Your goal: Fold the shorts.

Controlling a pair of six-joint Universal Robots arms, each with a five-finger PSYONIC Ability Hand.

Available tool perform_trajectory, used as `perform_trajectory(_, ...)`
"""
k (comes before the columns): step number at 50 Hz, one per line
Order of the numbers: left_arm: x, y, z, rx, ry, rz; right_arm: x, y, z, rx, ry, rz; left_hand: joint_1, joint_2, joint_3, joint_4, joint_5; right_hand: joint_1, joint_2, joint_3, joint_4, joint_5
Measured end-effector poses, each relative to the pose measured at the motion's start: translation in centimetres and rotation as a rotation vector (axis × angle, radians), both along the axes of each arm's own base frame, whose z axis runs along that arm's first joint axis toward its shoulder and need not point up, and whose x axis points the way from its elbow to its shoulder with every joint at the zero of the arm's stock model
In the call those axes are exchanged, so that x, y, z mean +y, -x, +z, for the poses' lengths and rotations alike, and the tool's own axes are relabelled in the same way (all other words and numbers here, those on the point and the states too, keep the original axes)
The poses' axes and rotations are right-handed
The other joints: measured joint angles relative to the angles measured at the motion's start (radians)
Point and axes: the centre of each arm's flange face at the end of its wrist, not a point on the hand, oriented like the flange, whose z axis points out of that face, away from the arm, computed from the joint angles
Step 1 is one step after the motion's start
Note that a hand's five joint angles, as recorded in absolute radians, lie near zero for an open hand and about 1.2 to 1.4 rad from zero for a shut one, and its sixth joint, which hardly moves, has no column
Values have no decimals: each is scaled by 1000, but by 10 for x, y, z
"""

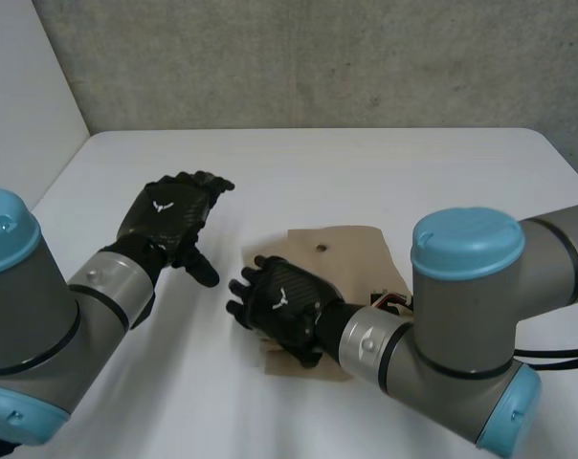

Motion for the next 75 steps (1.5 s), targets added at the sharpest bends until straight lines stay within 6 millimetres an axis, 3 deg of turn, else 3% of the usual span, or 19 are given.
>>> perform_trajectory(6,-5,4,11,18,34,-2,-24,6,26,-126,-84,-110,0,0,0,0,0,-6,-14,-21,-8,-7)
perform_trajectory(7,-9,7,18,33,53,-5,-43,15,47,-226,-133,-200,0,0,0,0,0,-6,-14,-21,-8,-7)
perform_trajectory(10,-12,10,24,50,65,-8,-46,17,51,-248,-144,-220,0,0,0,0,0,-6,-14,-21,-8,-7)
perform_trajectory(12,-16,19,30,87,60,-21,-77,39,77,-423,-242,-393,0,0,0,0,0,-6,-14,-21,-8,-7)
perform_trajectory(16,-16,37,24,122,6,-48,-85,46,78,-452,-272,-446,0,0,0,0,0,-6,-14,-21,-8,-7)
perform_trajectory(22,-10,70,-3,113,-116,-34,-104,56,45,-370,-361,-587,0,0,0,0,0,-6,-14,-21,-8,-7)
perform_trajectory(33,13,87,-69,-54,-275,28,-112,69,-22,-111,-461,-693,0,0,0,0,0,-11,-14,-21,-8,-7)
perform_trajectory(43,36,75,-91,-162,-372,21,-114,95,-30,12,-342,-741,-48,-33,-8,0,0,-74,-47,-57,-8,-7)
perform_trajectory(48,36,74,-75,-140,-349,16,-118,94,-14,-43,-273,-741,-50,-35,-10,0,0,-75,-47,-57,-8,-8)
perform_trajectory(53,16,67,7,22,-175,47,-126,88,52,-319,-128,-753,-50,-35,-10,0,0,-75,-47,-57,-8,-12)
perform_trajectory(55,12,62,24,54,-139,60,-126,89,68,-379,-103,-761,-50,-35,-10,0,0,-75,-47,-57,-8,-12)
perform_trajectory(56,4,52,48,99,-87,89,-126,90,75,-405,-92,-766,-50,-35,-10,0,0,-75,-47,-57,-8,-12)
perform_trajectory(57,-1,44,65,130,-50,112,-125,95,106,-519,-43,-791,-50,-35,-10,0,0,-75,-47,-57,-8,-12)
perform_trajectory(60,-15,18,103,192,33,176,-120,105,143,-635,14,-836,-49,-34,-10,0,0,-75,-47,-57,-8,-12)
perform_trajectory(62,-17,14,107,197,41,184,-119,106,147,-645,19,-843,-49,-34,-10,0,0,-75,-47,-57,-8,-12)
perform_trajectory(63,-24,-3,124,211,64,212,-118,108,151,-654,26,-852,-48,-33,-10,0,0,-75,-47,-57,-8,-12)
perform_trajectory(64,-26,-10,129,210,64,220,-112,116,169,-670,47,-895,-49,-33,-10,0,0,-75,-47,-57,-8,-12)
perform_trajectory(67,-30,-26,137,196,37,225,-106,121,179,-645,50,-928,-50,-34,-10,0,0,-75,-47,-57,-8,-12)
perform_trajectory(75,-27,-33,131,156,-60,197,-102,124,180,-578,34,-948,-50,-35,-10,-4,0,-75,-47,-57,-8,-12)
